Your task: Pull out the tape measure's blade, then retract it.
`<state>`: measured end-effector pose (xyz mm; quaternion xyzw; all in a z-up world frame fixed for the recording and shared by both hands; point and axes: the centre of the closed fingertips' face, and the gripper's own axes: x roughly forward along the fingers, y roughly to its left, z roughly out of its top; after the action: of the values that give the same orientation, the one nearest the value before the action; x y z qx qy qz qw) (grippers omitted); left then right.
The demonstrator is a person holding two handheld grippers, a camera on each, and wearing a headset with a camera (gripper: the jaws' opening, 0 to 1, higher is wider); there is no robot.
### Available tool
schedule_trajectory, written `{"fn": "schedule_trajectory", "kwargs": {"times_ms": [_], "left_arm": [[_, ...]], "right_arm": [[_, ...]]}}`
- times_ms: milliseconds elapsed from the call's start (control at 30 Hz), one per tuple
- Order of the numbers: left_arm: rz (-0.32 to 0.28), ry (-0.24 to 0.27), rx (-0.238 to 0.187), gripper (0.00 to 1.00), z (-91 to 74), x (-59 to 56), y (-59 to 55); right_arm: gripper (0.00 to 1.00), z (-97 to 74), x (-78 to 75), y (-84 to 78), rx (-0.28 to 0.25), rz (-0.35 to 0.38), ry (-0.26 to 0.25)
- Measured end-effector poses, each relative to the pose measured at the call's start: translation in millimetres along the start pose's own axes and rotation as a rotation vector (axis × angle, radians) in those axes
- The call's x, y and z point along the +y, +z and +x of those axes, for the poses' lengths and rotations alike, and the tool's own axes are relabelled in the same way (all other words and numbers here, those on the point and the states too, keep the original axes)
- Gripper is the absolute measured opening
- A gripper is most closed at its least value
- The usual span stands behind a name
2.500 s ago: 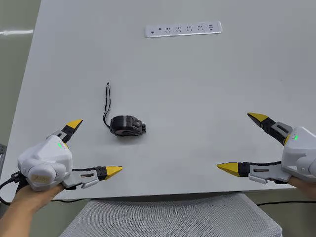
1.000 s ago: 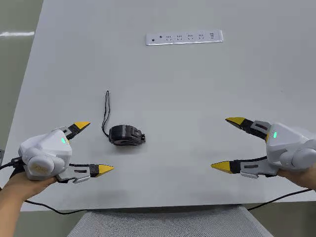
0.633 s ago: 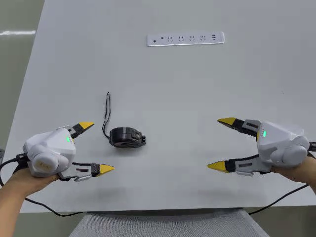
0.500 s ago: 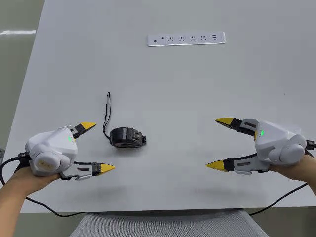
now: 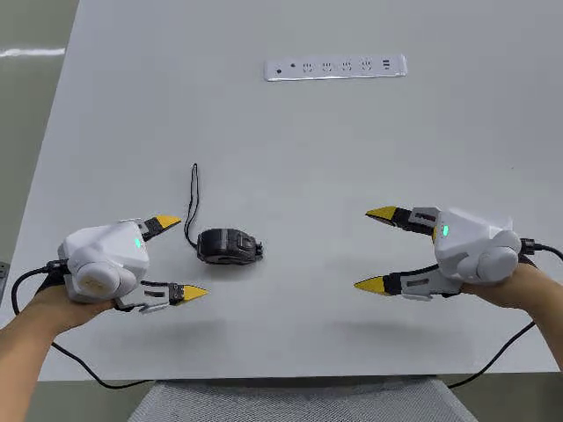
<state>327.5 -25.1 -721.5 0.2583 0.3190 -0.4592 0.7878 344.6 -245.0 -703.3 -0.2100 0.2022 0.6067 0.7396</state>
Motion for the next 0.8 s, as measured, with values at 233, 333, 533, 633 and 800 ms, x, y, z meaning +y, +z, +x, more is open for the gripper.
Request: {"fn": "schedule_trajectory", "kwargs": {"times_ms": [233,333,533,633,800], "left_arm": [[0.028,-0.005,0.015,0.6,5.8,5.3,-0.7],[0.031,-0.01,0.018,0.59,8.6,7.0,-0.8],[0.044,-0.026,0.031,0.58,14.4,7.2,-2.2],[0.053,-0.034,0.037,0.56,17.2,7.2,-3.6],[0.072,-0.049,0.055,0.55,22.5,8.9,-8.3]], "right_arm": [[0.58,12.7,1.1,3.1,-0.005,-0.027,0.024],[0.57,18.5,0.5,6.6,-0.012,-0.034,0.027],[0.55,30.9,1.4,10.3,-0.014,-0.042,0.05],[0.54,37.3,2.2,11.5,-0.015,-0.044,0.06],[0.53,49.4,4.2,12.1,-0.013,-0.057,0.078]]}}
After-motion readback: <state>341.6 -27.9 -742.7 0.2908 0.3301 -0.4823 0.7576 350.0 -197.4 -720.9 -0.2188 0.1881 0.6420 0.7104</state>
